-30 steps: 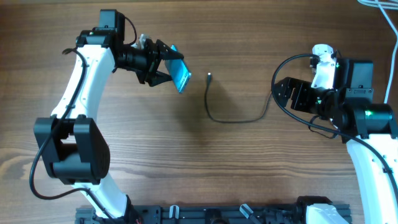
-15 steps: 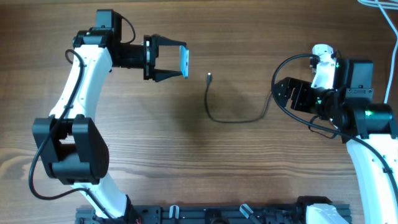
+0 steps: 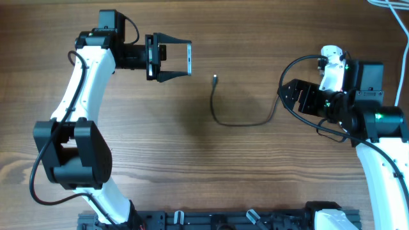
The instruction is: Plug charger to phone and switch on socket
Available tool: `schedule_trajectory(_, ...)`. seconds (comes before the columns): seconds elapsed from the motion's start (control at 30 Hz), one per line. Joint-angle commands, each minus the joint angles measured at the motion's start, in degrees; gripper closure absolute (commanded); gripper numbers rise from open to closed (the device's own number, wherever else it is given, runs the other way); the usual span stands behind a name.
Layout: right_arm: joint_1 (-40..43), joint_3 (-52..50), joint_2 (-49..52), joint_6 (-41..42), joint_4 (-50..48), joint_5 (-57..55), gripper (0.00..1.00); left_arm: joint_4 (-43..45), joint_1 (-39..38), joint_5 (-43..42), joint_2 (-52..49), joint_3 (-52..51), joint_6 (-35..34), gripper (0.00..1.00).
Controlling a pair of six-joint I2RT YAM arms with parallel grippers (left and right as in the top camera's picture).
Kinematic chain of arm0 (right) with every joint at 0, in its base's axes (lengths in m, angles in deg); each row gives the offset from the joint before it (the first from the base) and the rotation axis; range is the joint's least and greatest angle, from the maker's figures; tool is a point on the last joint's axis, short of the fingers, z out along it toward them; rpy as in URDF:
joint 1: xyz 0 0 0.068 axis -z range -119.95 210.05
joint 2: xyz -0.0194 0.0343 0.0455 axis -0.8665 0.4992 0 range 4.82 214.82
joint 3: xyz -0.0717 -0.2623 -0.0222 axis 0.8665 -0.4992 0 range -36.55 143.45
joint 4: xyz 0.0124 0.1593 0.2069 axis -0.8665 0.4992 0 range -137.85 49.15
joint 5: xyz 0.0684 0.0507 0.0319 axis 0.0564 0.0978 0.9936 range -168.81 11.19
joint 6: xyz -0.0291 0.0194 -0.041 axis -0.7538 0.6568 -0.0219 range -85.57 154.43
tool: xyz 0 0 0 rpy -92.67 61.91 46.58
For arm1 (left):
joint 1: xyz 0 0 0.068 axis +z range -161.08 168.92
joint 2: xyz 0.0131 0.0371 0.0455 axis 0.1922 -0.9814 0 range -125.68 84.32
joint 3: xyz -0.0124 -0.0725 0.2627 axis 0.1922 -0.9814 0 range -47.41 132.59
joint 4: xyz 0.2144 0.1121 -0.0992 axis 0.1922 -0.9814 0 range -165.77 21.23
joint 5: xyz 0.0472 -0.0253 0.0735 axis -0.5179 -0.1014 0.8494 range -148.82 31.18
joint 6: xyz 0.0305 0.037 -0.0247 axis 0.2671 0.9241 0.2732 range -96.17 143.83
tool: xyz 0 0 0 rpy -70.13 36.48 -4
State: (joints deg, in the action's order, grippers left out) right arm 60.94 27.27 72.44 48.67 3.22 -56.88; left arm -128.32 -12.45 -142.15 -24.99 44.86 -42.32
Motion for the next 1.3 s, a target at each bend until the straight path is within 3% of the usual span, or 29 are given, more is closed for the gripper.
schedule_trajectory(0.0,-0.35,1.33,0.46,-0.90,-0.31,1.31,0.01,0.15,0.63,9.27,1.01,1.07,-0.33,0.66)
schedule_trajectory(0.17,-0.35,1.40,2.03,-1.84,-0.61,2.64,0.04,0.15,1.27,20.81,1.01,1.07,-0.31,0.65)
schedule_trajectory(0.43,-5.35,3.76,9.07,0.22,-2.43,6.51,0.07,0.11,2.78,31.69,1.01,1.07,-0.31,0.67)
schedule_trajectory(0.67,-13.75,4.72,12.96,6.29,-12.17,13.62,0.11,0.11,2.75,35.26,1.01,1.07,-0.33,0.67)
schedule_trajectory(1.03,-28.15,4.72,19.37,19.28,-28.50,6.97,0.14,-0.09,-2.51,46.18,1.01,1.07,-0.37,0.71)
schedule_trajectory(1.27,-31.71,4.70,24.39,20.46,-33.77,5.77,0.14,-0.09,-6.88,47.36,1.01,1.07,-0.39,0.71)
